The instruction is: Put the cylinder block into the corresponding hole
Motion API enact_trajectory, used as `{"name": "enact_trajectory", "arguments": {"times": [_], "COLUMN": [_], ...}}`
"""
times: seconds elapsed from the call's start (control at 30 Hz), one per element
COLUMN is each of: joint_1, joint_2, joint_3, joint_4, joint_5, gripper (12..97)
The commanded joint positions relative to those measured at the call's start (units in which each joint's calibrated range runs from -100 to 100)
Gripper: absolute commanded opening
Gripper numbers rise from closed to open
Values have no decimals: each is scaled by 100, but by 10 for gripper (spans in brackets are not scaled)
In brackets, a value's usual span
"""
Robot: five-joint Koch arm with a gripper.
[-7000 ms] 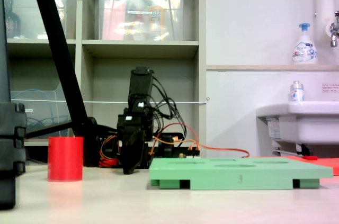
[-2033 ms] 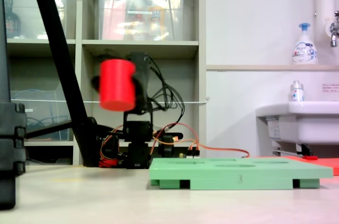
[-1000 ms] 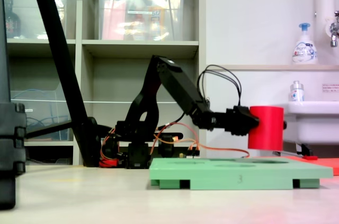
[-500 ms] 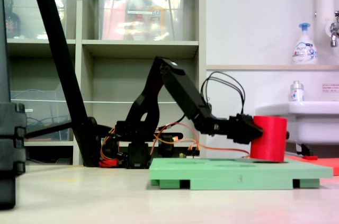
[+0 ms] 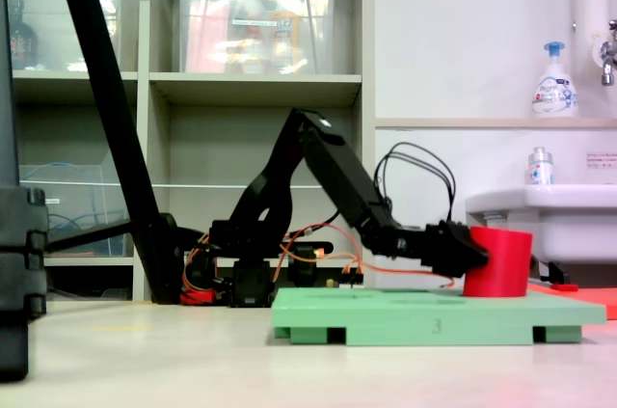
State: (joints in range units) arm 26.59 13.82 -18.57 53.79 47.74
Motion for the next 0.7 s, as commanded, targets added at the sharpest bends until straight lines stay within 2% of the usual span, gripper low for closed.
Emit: {"name": "enact_trajectory", "arguments": {"times": [0.0,0.1,0.17,0.43,0.67], "joint_1": [39,34,29,-20,-156], "joint_2": [-55,57,85,-111,-1717], "joint_3": [441,441,431,-7,-1314], "joint_4": [153,162,162,769,1250], "joint_5": [-49,-49,-49,-54,-59], "gripper": [283,309,358,713,730]}}
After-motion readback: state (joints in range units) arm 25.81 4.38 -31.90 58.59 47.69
